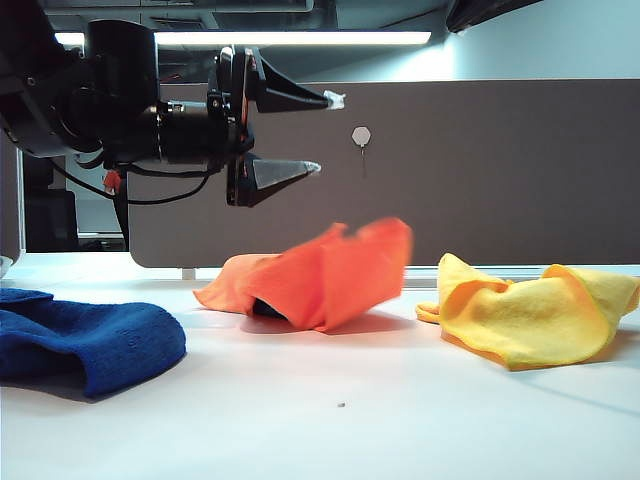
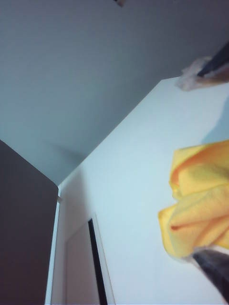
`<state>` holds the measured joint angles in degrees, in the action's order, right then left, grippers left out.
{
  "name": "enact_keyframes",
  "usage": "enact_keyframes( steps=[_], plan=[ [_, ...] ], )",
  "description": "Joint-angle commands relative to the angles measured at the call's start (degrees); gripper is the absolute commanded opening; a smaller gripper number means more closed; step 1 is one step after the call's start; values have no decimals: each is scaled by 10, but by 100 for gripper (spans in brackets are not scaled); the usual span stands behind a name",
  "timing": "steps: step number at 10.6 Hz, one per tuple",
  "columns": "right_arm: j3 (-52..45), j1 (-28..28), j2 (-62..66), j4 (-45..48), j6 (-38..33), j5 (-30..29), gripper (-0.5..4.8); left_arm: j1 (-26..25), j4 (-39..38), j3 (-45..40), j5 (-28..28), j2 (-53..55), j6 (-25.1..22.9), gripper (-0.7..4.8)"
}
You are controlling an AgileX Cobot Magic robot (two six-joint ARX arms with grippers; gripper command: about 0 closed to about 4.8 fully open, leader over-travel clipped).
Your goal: Pick up a rag that is the same color as the top surface of the Rubik's Cube and cover the cube with it.
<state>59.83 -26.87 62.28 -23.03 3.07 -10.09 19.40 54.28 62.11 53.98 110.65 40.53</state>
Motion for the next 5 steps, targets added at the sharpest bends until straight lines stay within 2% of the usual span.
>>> enact_keyframes(
  steps=[1, 2, 3, 4, 5],
  plan=[
    [2, -1, 0, 10, 0, 1, -1, 0, 49, 2, -18, -3, 4, 479],
    [2, -1, 0, 10, 0, 1, -1, -5, 45, 2, -188, -3, 3, 479],
    [2, -1, -1, 12, 0, 1, -1, -15, 51, 2, -264, -3, -5, 451],
    [2, -1, -1, 36, 0, 2, -1, -36, 62, 2, -282, -3, -35, 416],
    [2, -1, -1, 65, 0, 7, -1, -67, 89, 2, -259, -3, -38, 366]
  ],
)
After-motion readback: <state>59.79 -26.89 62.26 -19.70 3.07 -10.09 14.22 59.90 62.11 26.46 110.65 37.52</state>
